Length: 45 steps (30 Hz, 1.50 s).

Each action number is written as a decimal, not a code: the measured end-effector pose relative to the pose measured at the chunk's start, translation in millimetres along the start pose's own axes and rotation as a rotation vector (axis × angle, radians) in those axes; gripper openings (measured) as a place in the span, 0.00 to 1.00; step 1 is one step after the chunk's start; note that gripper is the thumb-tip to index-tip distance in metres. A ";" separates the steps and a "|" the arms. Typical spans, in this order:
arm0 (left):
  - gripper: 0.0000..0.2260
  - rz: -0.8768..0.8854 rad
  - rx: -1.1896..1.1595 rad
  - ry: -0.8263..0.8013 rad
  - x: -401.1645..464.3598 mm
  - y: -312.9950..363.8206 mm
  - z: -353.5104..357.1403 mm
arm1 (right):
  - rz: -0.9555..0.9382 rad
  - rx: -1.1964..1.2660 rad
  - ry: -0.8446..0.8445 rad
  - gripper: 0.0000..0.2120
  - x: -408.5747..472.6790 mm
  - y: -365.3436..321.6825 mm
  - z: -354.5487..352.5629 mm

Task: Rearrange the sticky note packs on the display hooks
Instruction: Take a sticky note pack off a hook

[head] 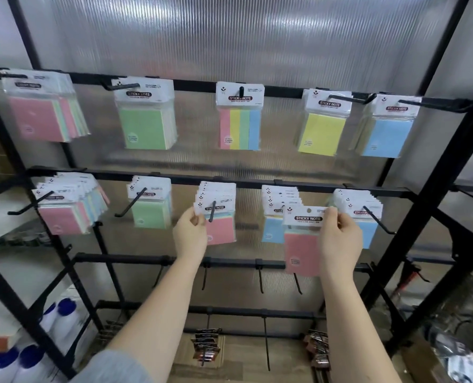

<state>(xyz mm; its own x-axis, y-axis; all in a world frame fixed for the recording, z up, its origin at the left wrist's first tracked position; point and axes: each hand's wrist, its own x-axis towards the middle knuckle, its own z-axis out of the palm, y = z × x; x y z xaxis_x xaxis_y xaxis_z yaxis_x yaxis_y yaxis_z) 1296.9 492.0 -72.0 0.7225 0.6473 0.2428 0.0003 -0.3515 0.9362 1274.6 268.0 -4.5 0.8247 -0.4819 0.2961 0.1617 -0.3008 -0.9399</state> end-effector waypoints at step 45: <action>0.13 0.073 0.212 0.182 -97.0 28.3 -128.2 | -0.210 0.210 -0.038 0.18 -52.0 -21.3 -50.7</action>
<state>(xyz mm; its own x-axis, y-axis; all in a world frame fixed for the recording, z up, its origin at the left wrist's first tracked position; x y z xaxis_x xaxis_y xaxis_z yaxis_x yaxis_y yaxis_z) 1138.2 505.9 -36.4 0.5900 0.7191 0.3672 0.1113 -0.5229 0.8451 1200.8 257.8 8.7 0.7802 -0.3949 0.4851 0.4365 -0.2116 -0.8745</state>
